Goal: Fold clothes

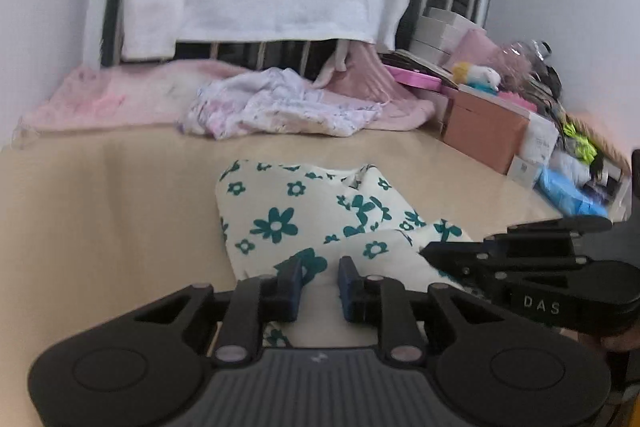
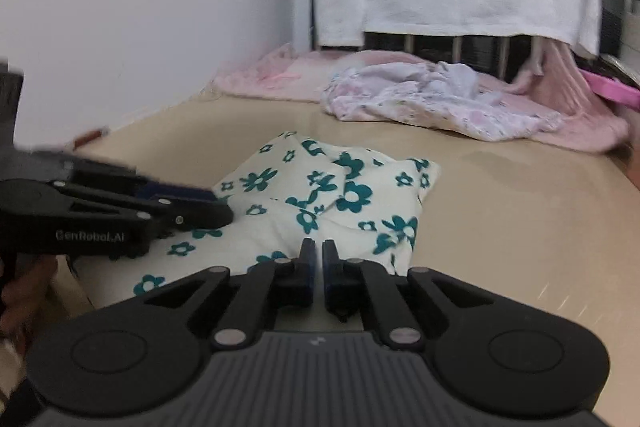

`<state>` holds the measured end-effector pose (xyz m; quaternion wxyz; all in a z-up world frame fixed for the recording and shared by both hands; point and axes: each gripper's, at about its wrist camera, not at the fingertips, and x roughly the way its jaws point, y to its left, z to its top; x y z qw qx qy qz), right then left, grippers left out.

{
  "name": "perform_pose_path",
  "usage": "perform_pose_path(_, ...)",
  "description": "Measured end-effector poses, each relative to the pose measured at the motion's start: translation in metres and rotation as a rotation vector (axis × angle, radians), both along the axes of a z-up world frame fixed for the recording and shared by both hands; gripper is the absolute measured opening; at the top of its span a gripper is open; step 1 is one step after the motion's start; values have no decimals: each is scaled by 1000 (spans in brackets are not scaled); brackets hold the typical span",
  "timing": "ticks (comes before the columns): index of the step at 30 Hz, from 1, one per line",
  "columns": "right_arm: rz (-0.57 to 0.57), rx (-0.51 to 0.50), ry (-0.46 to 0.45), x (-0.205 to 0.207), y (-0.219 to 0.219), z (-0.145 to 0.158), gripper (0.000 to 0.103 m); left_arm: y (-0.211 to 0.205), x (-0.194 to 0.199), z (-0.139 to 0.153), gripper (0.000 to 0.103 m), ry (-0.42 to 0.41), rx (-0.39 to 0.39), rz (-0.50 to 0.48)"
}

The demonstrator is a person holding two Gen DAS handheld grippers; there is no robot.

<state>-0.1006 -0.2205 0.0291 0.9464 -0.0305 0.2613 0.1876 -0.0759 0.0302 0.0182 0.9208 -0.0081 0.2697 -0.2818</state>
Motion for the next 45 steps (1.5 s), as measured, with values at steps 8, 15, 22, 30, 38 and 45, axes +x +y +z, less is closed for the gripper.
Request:
perform_pose_path(8, -65, 150, -8, -29, -38, 19, 37, 8, -18, 22, 46, -133, -46, 22)
perform_pose_path(15, -142, 331, 125, -31, -45, -11, 22, -2, -12, 7, 43, -52, -13, 24)
perform_pose_path(22, -179, 504, 141, -33, -69, -12, 16, 10, -11, 10, 42, -37, -76, 50)
perform_pose_path(30, -150, 254, 98, -27, -30, -10, 29, 19, -4, 11, 41, -1, -80, 81)
perform_pose_path(38, -203, 612, 218, -19, -83, -20, 12, 7, -4, 3, 41, 14, -50, 57)
perform_pose_path(45, -170, 350, 161, -27, -47, -16, 6, 14, 2, 10, 41, 41, -56, 33)
